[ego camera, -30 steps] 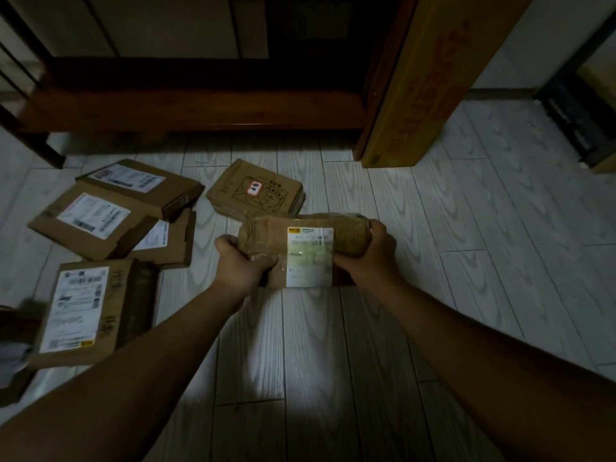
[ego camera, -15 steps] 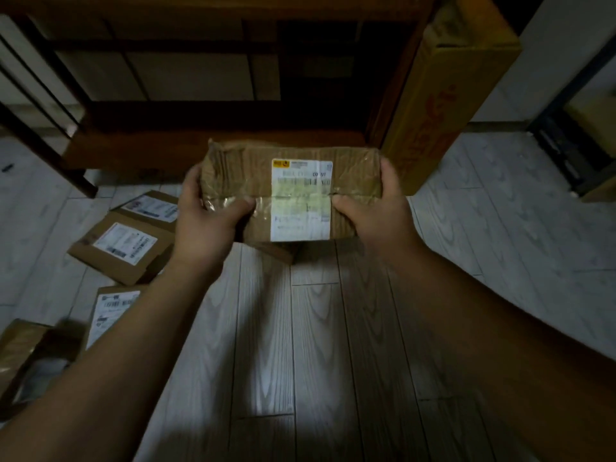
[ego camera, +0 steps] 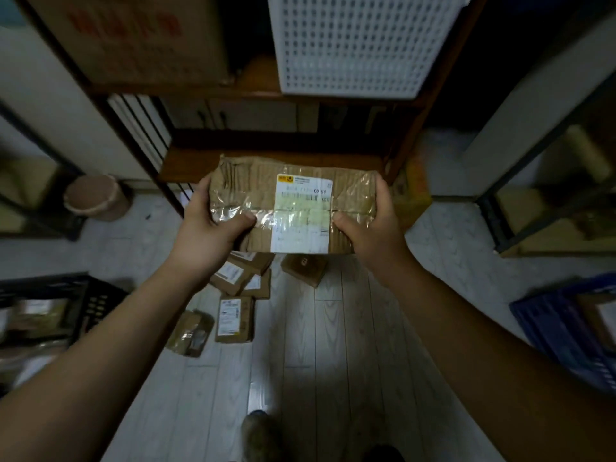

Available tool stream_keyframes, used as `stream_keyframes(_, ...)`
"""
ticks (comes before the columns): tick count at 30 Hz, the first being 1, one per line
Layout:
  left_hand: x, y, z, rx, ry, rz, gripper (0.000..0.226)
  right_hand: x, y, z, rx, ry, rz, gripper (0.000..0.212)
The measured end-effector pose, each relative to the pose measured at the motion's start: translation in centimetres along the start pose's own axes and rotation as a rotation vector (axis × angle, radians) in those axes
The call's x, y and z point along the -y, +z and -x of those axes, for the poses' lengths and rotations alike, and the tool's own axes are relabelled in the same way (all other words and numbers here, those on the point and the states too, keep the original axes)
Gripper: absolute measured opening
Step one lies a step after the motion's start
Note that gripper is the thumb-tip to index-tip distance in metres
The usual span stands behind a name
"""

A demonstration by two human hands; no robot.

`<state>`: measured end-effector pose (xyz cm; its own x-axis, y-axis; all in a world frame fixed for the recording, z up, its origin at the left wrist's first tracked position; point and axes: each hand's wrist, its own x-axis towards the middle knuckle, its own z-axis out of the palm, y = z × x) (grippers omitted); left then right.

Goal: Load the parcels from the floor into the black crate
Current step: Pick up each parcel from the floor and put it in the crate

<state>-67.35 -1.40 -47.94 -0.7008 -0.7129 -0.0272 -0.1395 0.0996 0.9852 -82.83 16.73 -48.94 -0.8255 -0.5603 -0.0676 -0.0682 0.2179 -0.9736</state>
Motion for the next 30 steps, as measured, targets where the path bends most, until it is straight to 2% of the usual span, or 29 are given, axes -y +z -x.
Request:
stream_keyframes(3,-6.5,-3.3,2.9,0.012,0.008,-0.020,0.059,7.0,-0.4,3.1,0.021,-0.021,-0.029,0.077)
stream_keyframes(7,-12.4,-6.9,6.7,-0.052,0.050,-0.011,0.055,13.4,-0.2,6.4,0.048,-0.059,-0.065,0.083)
stream_keyframes(10,-15.2,-9.9,9.9,-0.114,0.085,-0.010,0.063,17.0,0.7,8.9,0.110,-0.124,-0.023,0.083)
stream_keyframes(16,-19.4,-16.4,16.6,-0.244,0.135,0.005,0.061,23.2,4.6,14.0,0.185,-0.235,0.045,0.090)
stream_keyframes(23,-20.3,-27.5,23.1,-0.397,0.147,0.000,0.057,27.9,14.5,20.6,0.290,-0.365,0.103,0.091)
stream_keyframes(30,-17.7,-42.8,29.2,-0.386,0.141,-0.046,0.054,29.9,28.4,27.9,0.369,-0.347,0.058,0.091)
